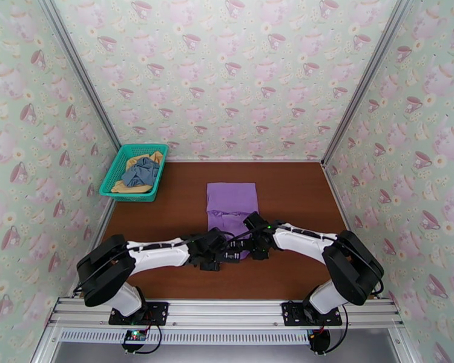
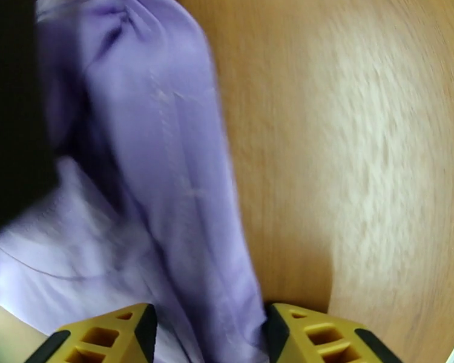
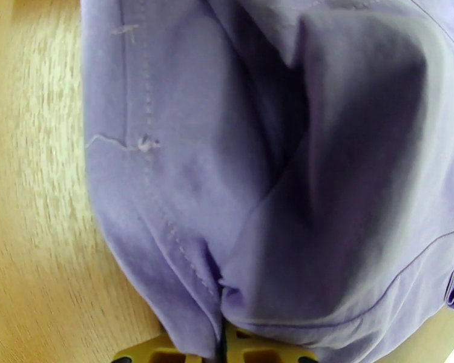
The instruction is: Fold and stack the mixed laundry pile
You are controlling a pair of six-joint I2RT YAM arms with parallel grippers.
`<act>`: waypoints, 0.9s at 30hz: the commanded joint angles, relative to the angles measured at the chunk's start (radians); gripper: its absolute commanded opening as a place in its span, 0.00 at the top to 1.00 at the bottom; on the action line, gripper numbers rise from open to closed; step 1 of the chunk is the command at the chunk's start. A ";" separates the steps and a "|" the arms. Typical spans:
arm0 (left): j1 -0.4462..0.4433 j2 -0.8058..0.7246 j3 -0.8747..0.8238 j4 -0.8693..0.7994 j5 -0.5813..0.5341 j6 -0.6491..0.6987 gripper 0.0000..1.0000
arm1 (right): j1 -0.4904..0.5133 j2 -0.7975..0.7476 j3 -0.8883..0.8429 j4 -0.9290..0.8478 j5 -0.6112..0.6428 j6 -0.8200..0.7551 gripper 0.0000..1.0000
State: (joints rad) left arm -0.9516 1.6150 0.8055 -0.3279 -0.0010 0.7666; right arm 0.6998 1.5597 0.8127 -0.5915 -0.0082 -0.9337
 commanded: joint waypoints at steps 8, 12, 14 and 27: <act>0.011 0.111 0.019 -0.120 -0.030 0.006 1.00 | 0.004 -0.021 -0.013 0.001 -0.025 0.007 1.00; 0.021 0.055 0.020 -0.139 -0.070 0.009 1.00 | -0.003 -0.048 -0.020 0.003 -0.024 0.005 1.00; 0.027 0.011 0.031 -0.164 -0.103 0.014 1.00 | -0.020 -0.079 -0.019 0.002 -0.026 0.008 1.00; 0.156 -0.170 0.250 -0.275 -0.156 0.087 1.00 | -0.157 -0.233 0.082 0.000 -0.085 0.037 1.00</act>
State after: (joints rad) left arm -0.8379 1.4605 1.0019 -0.5583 -0.1116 0.8242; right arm 0.5640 1.3258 0.8505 -0.5735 -0.0807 -0.9085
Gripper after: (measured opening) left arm 0.064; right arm 0.083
